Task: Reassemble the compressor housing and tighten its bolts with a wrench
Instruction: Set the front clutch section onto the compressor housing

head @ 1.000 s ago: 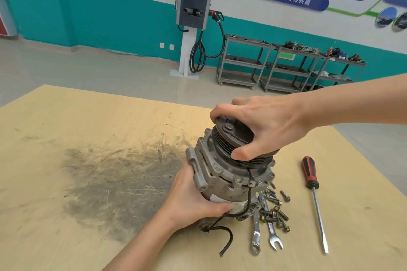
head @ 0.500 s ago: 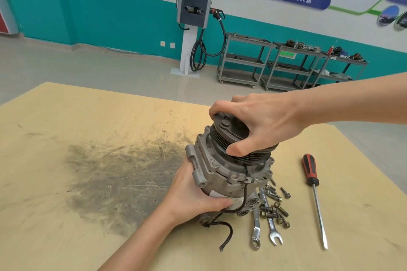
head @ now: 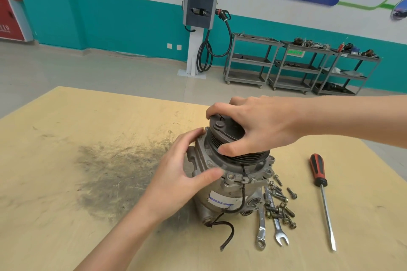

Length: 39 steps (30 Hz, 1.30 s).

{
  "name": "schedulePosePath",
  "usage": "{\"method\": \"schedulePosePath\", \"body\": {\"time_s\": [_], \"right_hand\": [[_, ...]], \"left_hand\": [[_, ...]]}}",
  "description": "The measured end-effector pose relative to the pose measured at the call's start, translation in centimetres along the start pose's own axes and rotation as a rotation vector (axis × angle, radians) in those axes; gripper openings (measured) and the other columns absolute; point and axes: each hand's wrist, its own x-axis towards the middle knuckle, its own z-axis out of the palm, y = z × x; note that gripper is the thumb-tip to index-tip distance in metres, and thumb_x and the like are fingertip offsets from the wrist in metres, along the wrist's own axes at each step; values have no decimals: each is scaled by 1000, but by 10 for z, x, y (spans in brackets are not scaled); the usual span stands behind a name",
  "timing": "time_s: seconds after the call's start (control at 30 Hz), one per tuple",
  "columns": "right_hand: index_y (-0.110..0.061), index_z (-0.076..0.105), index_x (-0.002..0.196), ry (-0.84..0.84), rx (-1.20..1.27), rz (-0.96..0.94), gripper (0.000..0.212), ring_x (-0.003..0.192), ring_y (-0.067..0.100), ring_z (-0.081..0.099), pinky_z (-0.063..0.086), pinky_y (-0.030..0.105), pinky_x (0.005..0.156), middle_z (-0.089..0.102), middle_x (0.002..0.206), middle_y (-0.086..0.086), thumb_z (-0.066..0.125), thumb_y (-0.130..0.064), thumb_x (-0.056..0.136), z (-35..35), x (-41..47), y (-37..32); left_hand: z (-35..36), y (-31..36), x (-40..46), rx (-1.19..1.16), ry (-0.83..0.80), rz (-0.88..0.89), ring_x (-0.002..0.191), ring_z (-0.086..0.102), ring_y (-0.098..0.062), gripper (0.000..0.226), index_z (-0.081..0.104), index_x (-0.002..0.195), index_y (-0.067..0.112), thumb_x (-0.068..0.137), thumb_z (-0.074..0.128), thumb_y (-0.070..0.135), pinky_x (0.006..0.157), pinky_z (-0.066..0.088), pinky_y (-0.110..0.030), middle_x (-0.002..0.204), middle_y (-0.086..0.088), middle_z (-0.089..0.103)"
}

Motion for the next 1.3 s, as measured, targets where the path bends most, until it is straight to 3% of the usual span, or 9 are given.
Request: {"method": "schedulePosePath", "body": {"time_s": [0.13,0.27,0.4,0.53,0.63,0.73,0.83,1.0,1.3], "right_hand": [[-48,20,135,28,-44,18,70,93,25,53,40,31,68,45,113,-1,39,-80,76,2,2,-5],[-48,15,140,5,-49,48,76,103,26,50,38,33,74,44,123,1,38,-83,76,4,2,-4],[-55,6,143,-57,76,30,85,131,24,36,38,45,102,36,144,-2,25,-92,68,3,-5,6],[-54,19,143,260,563,9,74,132,8,42,36,31,102,36,150,-11,23,-83,75,19,-28,39],[-39,36,142,637,876,139,62,125,-1,47,43,36,104,47,141,-15,23,-69,89,72,-38,52],[-38,42,134,715,1182,180,65,120,-13,47,43,29,103,51,129,-29,19,-72,85,121,-30,39],[-39,56,121,787,1437,196,67,118,-8,52,40,24,96,62,124,-24,22,-78,78,141,-17,27],[-28,71,110,828,1610,151,62,115,13,62,45,36,101,71,115,-4,24,-64,92,150,-3,11],[-9,68,114,1091,1469,282,69,104,4,65,46,11,84,73,105,-4,19,-54,97,154,6,1]], "left_hand": [[-2,-7,-2,-11,50,12,133,46,-1,88,41,142,36,64,75,60,113,38,-38,140,21,51],[1,-13,-3,-86,119,18,128,50,2,83,42,131,48,58,80,55,108,39,-21,128,27,59],[2,-14,-3,-123,155,36,125,54,1,84,43,130,55,55,83,53,100,40,-9,127,23,60],[2,-14,1,-130,143,47,124,54,0,84,44,128,59,54,85,56,100,40,-9,128,19,62],[1,-14,3,-128,142,47,123,55,0,84,45,124,63,51,85,63,101,41,-10,126,22,62],[0,-15,5,-138,130,52,124,56,-3,83,47,123,64,48,84,69,103,41,-13,126,20,63],[0,-18,7,-149,130,73,123,57,-5,82,50,124,58,51,87,63,101,42,-12,127,17,64],[-1,-23,8,-159,124,71,123,58,-8,80,48,127,46,56,84,45,103,43,-16,126,16,65],[-8,-23,7,-196,99,20,123,59,-8,97,46,129,35,48,87,66,103,43,-17,126,14,66]]}}
